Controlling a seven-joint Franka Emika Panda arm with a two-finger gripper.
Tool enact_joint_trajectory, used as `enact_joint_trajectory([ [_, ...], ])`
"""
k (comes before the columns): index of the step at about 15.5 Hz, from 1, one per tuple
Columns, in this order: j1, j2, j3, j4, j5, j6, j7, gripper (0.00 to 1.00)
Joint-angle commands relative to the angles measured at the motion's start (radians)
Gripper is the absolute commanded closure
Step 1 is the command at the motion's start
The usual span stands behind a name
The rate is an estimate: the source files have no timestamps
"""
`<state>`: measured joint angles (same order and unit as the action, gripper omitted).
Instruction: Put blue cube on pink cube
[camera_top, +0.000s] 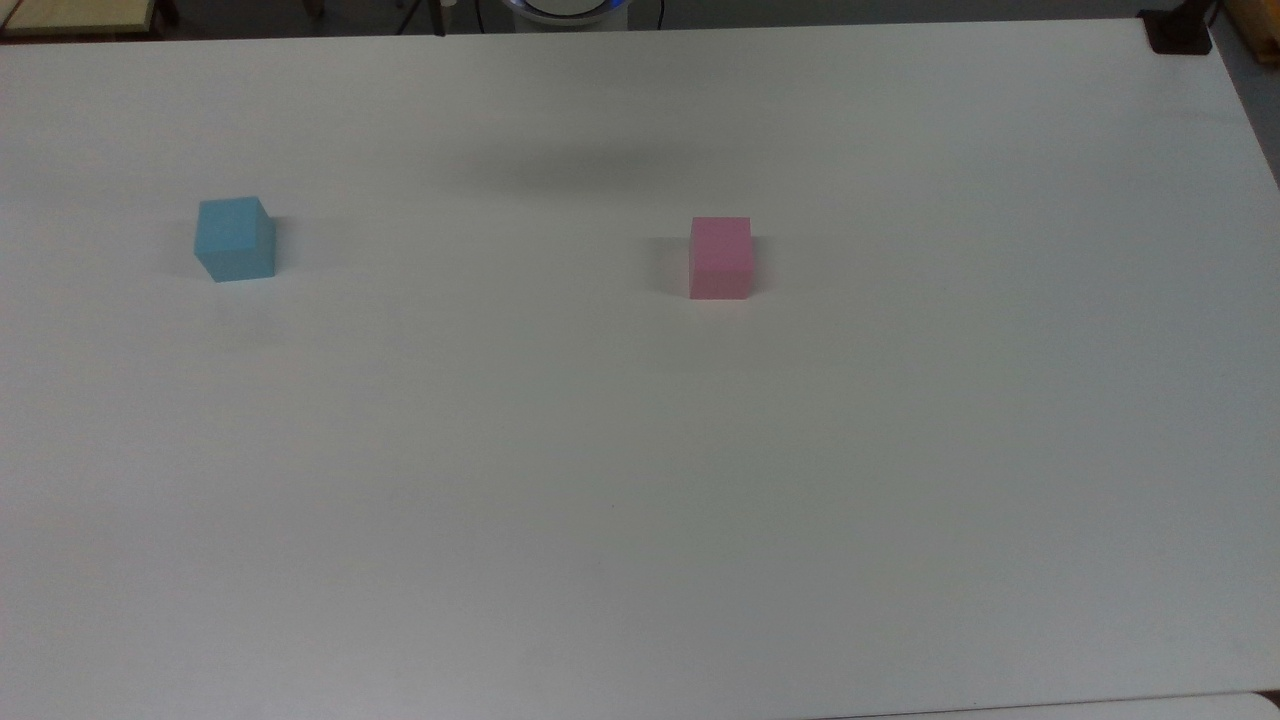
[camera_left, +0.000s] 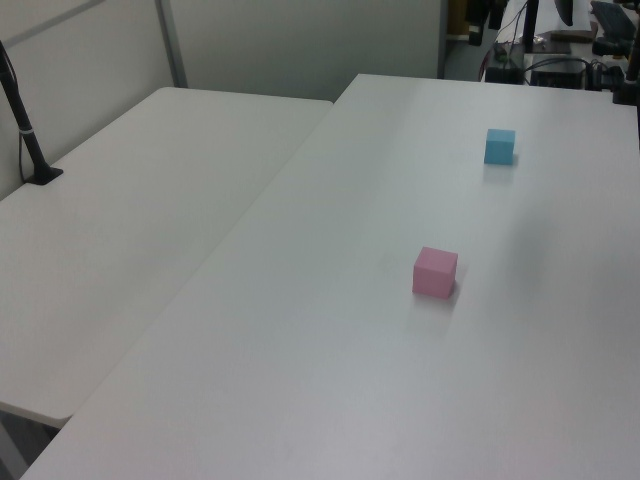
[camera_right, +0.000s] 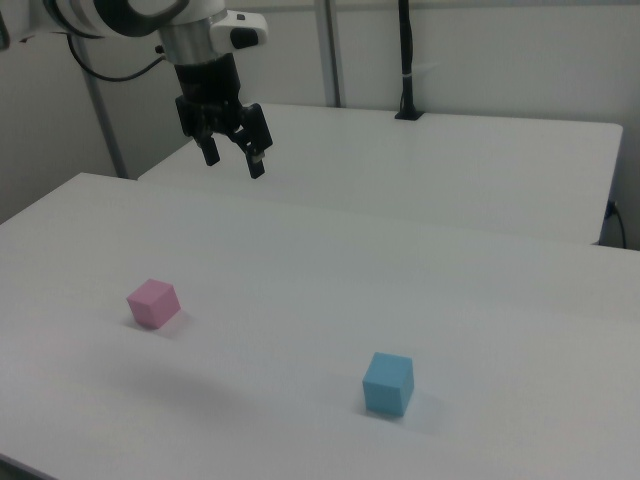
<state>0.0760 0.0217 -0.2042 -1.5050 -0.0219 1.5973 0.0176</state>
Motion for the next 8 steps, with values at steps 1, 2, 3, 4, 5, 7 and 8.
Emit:
enact_joint_trajectory([
  [1, 0.019, -0.013, -0.017, -0.017, 0.002, 0.003, -0.011, 0.00],
  [2, 0.019, -0.013, -0.017, -0.017, 0.002, 0.003, -0.010, 0.00],
  [3, 0.021, -0.013, -0.017, -0.017, 0.002, 0.001, -0.010, 0.00],
  [4, 0.021, -0.013, -0.017, -0.017, 0.002, 0.000, -0.011, 0.00],
  [5, 0.019, -0.013, -0.017, -0.017, 0.002, -0.003, -0.011, 0.00],
  [7, 0.022, -0.011, -0.017, -0.017, 0.002, -0.002, -0.013, 0.00],
  [8, 0.022, -0.011, -0.015, -0.017, 0.002, -0.002, -0.013, 0.00],
])
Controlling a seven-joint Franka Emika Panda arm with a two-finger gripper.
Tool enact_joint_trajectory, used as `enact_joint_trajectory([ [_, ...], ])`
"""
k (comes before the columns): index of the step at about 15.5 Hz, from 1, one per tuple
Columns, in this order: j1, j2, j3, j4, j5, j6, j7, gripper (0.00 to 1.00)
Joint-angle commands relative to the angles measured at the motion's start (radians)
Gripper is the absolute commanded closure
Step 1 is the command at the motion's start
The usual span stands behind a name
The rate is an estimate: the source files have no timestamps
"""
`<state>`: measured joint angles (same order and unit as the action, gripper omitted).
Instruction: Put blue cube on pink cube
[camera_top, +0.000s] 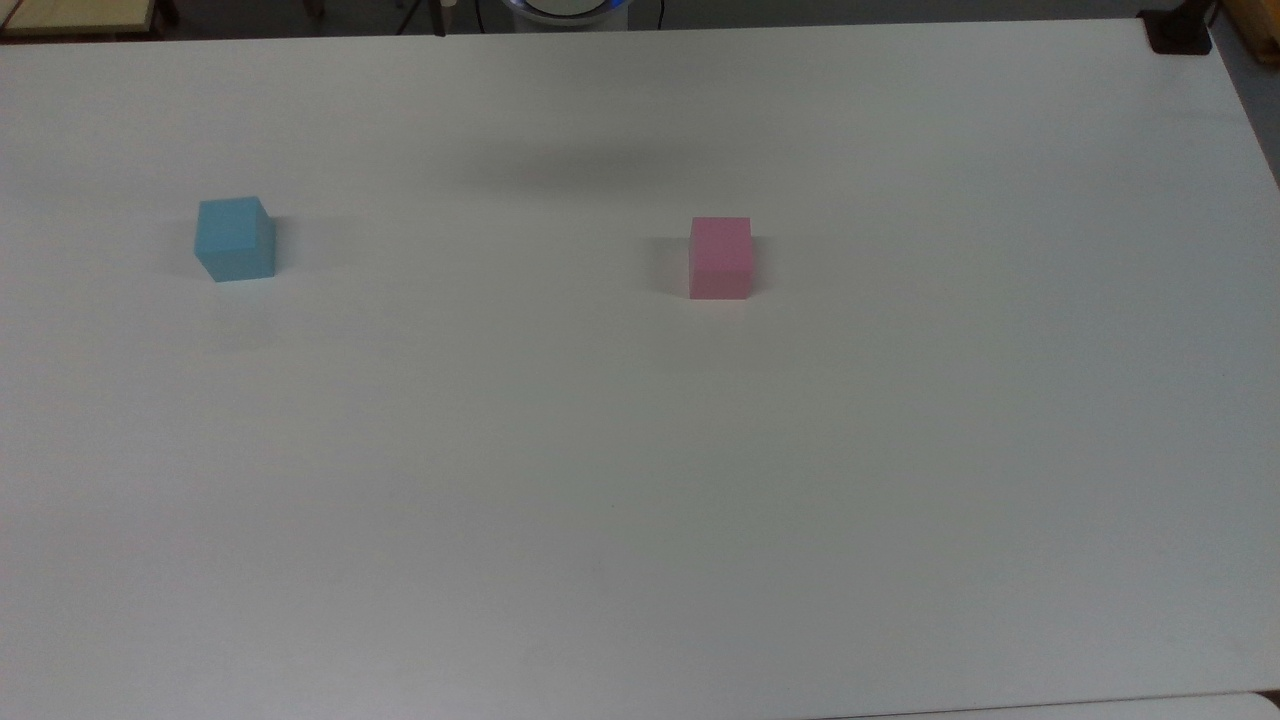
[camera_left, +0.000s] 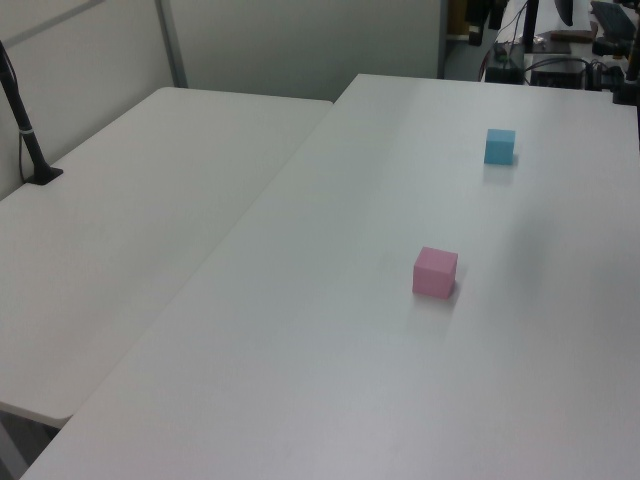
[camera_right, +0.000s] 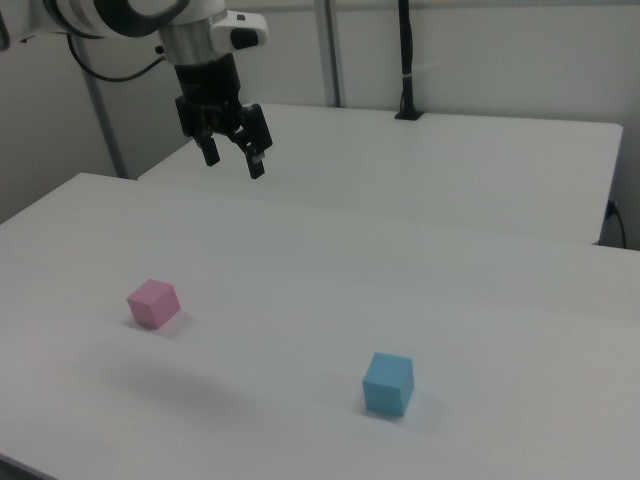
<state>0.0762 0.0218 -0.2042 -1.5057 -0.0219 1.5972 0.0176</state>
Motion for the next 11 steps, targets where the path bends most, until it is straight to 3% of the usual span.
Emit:
enact_joint_trajectory([
  [1, 0.023, -0.011, -0.015, -0.016, 0.002, -0.003, -0.012, 0.00],
  [11, 0.020, -0.011, -0.014, -0.016, 0.002, -0.005, -0.019, 0.00],
])
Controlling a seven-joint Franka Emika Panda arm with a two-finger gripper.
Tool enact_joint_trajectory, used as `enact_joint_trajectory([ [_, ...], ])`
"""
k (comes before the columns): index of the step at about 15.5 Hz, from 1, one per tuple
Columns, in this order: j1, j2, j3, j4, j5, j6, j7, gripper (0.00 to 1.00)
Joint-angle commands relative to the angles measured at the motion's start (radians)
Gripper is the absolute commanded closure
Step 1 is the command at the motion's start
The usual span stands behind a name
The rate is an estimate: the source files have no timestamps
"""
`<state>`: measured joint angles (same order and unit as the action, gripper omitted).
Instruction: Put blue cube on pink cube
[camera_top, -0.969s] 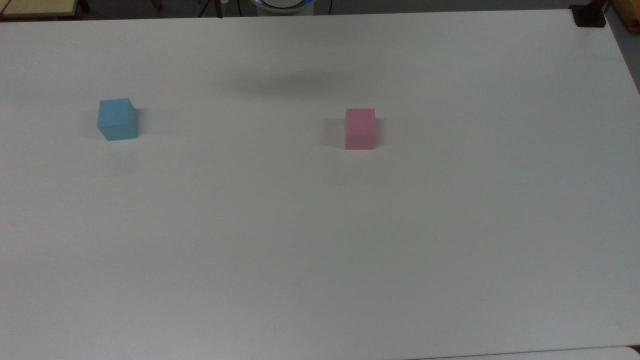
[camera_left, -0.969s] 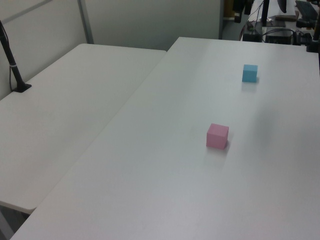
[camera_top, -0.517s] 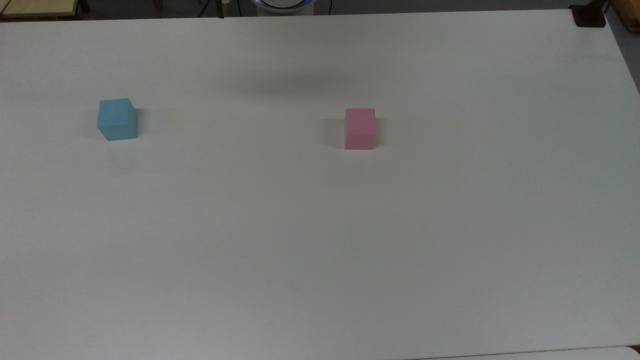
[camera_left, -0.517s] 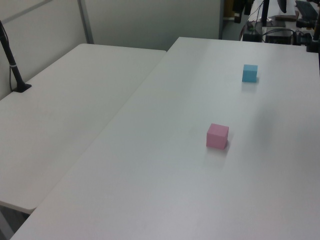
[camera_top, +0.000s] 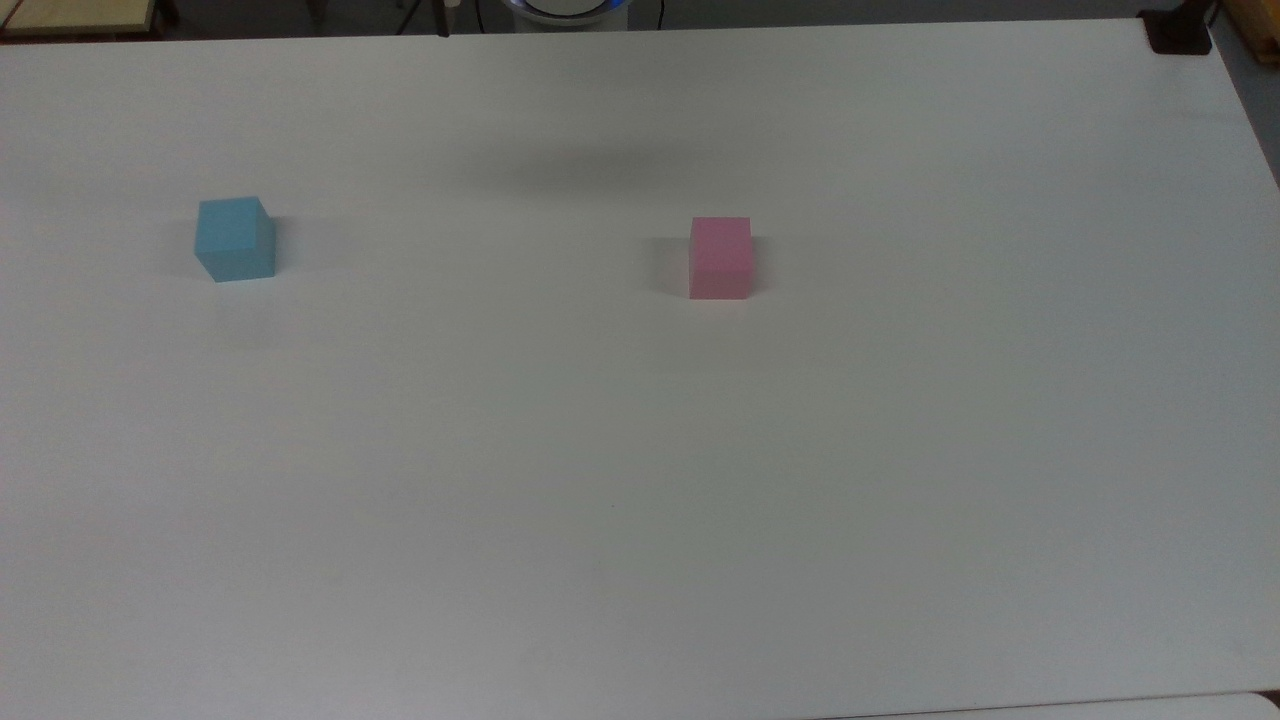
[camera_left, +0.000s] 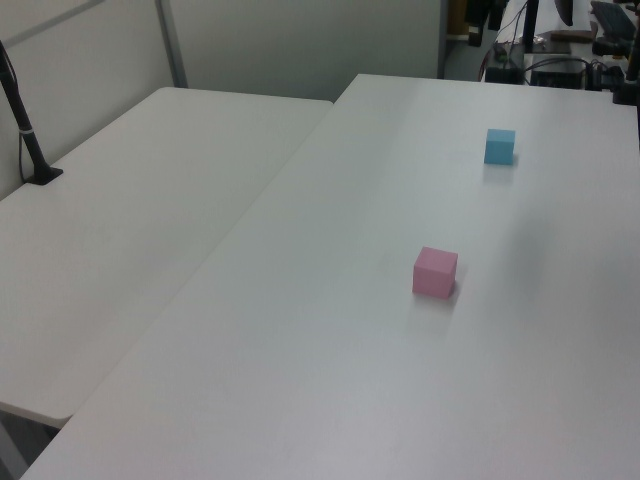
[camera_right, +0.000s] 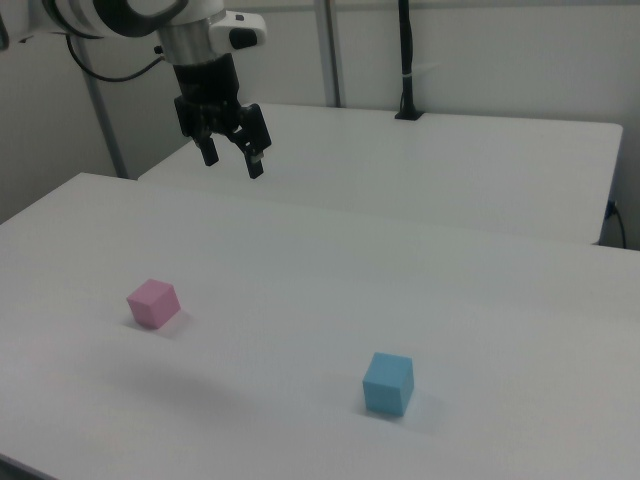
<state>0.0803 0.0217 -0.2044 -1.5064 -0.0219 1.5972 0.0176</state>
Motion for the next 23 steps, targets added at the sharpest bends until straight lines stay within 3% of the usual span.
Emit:
enact_joint_trajectory([
  [1, 0.018, -0.011, -0.013, -0.015, 0.002, -0.005, -0.018, 0.00],
  [10, -0.002, -0.017, -0.015, -0.015, -0.006, -0.094, -0.057, 0.00],
  [16, -0.129, -0.023, -0.017, -0.028, -0.015, -0.086, -0.328, 0.00],
  [19, -0.220, -0.025, -0.018, -0.098, -0.001, -0.016, -0.445, 0.00],
  [23, -0.257, -0.039, -0.030, -0.283, 0.023, 0.235, -0.441, 0.00],
])
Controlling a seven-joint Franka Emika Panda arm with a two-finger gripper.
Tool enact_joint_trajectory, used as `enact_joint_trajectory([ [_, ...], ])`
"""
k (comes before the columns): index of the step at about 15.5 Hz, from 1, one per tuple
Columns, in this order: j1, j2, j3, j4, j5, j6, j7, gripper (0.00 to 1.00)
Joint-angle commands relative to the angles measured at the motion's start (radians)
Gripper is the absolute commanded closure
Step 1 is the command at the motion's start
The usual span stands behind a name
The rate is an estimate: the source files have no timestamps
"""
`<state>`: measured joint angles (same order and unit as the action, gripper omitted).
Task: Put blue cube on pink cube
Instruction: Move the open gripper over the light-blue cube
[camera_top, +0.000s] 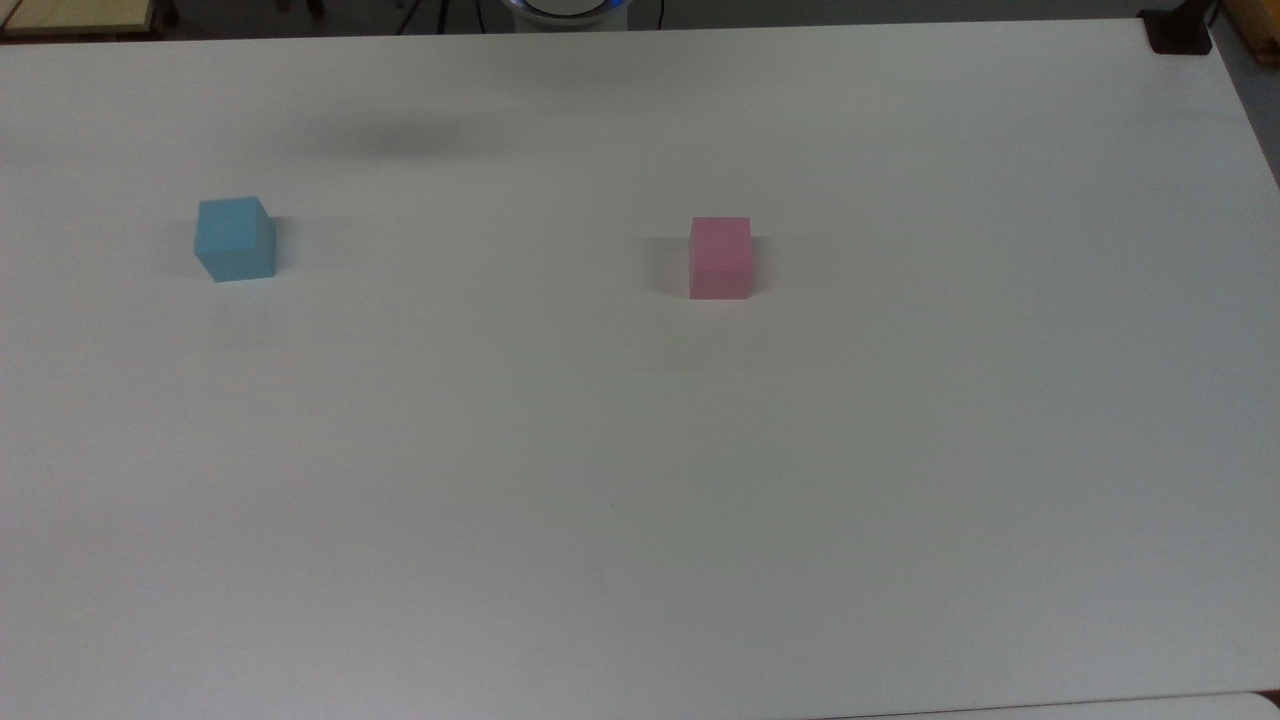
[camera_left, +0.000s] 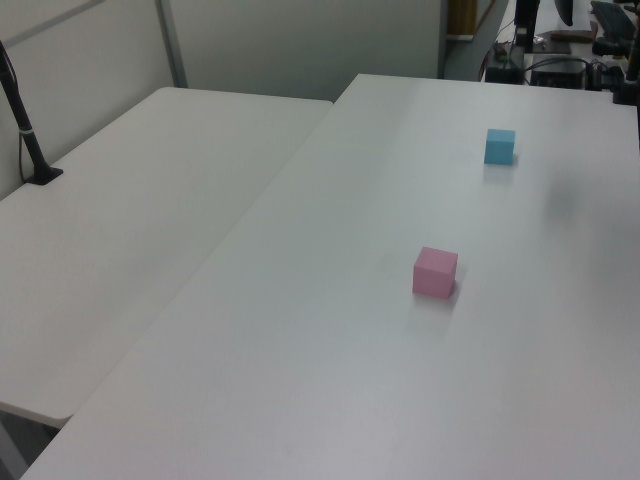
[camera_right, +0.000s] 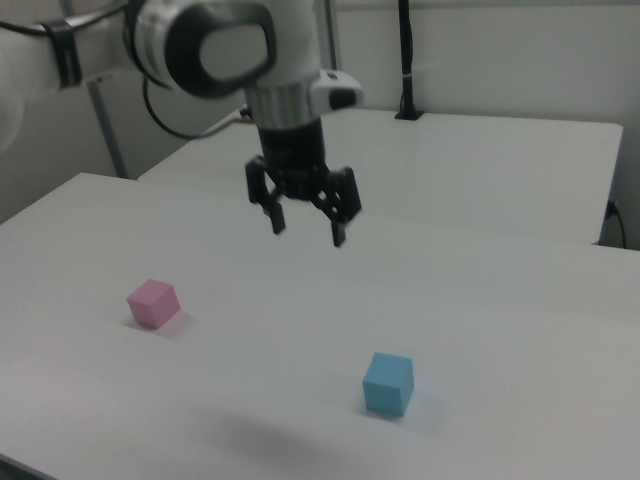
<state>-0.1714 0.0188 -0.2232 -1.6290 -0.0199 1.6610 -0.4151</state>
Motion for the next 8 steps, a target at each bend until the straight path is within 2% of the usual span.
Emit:
enact_joint_trajectory([
  [1, -0.008, -0.034, -0.024, -0.196, 0.032, 0.227, -0.007, 0.00],
  [5, -0.011, -0.020, -0.054, -0.328, 0.051, 0.440, -0.007, 0.00],
  [8, -0.037, 0.019, -0.056, -0.374, 0.051, 0.558, -0.005, 0.00],
])
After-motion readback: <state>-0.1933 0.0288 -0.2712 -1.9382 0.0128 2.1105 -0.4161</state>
